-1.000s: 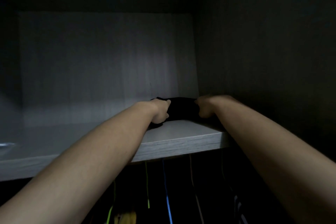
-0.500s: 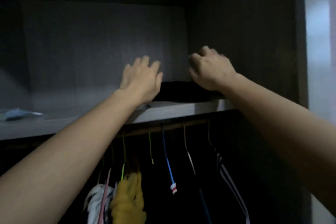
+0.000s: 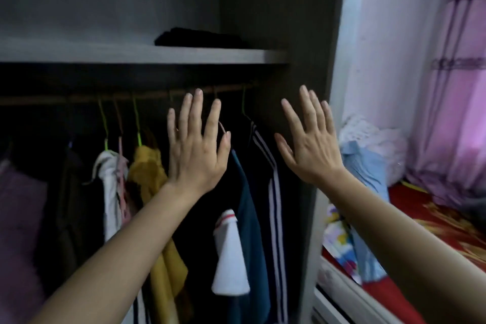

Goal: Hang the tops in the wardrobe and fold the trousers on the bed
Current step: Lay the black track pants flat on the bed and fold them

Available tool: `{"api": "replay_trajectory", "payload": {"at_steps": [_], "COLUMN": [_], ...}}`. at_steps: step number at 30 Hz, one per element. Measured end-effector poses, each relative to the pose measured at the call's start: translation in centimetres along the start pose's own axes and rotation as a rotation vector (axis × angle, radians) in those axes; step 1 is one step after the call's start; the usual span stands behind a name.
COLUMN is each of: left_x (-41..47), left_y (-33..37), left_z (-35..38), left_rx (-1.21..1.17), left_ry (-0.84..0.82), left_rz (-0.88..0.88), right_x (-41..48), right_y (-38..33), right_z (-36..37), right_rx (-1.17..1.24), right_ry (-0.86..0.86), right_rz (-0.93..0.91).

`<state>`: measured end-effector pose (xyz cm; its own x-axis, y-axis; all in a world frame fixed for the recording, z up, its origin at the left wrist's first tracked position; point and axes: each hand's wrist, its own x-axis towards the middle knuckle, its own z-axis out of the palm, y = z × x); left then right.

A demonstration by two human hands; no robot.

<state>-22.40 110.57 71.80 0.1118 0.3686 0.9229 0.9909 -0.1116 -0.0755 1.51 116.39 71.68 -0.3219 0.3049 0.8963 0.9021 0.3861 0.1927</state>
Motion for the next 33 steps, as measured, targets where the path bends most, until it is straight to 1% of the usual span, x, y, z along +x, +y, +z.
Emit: {"api": "replay_trajectory", "payload": {"at_steps": [2,4,8,10,13,16,17,19,21,24,27,29,31,33], "left_x": [-0.9,-0.5,1.1,1.3,-0.1,-3.3,-4.6,-7.0,-8.8,-9.7,-10.0,-10.9,-11.7,-12.3], "left_y": [2.6,6.0,15.4,22.0,34.6,48.6,52.9,60.4,66.6,74.2,80.9,84.9,89.0,93.1], "left_z": [-0.2,-0.9,-1.9,-1.8,-1.1,-0.8,-0.8,-1.1,-1.6,-1.9,-1.5,-0.7,0.7,2.5], "left_rx": [-0.019,-0.041,-0.127,-0.198,-0.338,-0.523,-0.575,-0.659,-0.698,-0.724,-0.753,-0.787,-0.820,-0.852], "left_ry": [-0.074,-0.107,-0.074,-0.062,-0.060,-0.147,-0.188,-0.276,-0.350,-0.412,-0.430,-0.440,-0.456,-0.476], "left_rz": [-0.020,-0.019,0.036,0.073,0.074,0.057,0.066,0.097,0.175,0.307,0.405,0.475,0.546,0.574], "right_x": [-3.4,-6.0,-11.1,-14.9,-22.7,-31.7,-34.7,-40.1,-44.8,-50.0,-53.8,-56.4,-59.1,-61.1], "right_y": [2.9,6.5,14.6,19.2,25.9,32.9,35.3,39.8,43.7,48.3,51.6,52.9,54.5,57.1], "right_z": [-1.7,-4.4,-11.5,-15.4,-21.3,-28.3,-31.0,-36.6,-42.0,-48.4,-51.7,-52.2,-52.2,-52.2], "right_rx": [-0.076,-0.125,-0.195,-0.239,-0.303,-0.416,-0.464,-0.547,-0.621,-0.719,-0.752,-0.770,-0.782,-0.800], "right_ry": [-0.063,-0.086,-0.118,-0.144,-0.209,-0.326,-0.349,-0.373,-0.397,-0.453,-0.452,-0.461,-0.508,-0.549], "right_rz": [-0.046,-0.041,0.115,0.191,0.256,0.297,0.346,0.507,0.664,0.768,0.863,0.926,0.984,1.039]}}
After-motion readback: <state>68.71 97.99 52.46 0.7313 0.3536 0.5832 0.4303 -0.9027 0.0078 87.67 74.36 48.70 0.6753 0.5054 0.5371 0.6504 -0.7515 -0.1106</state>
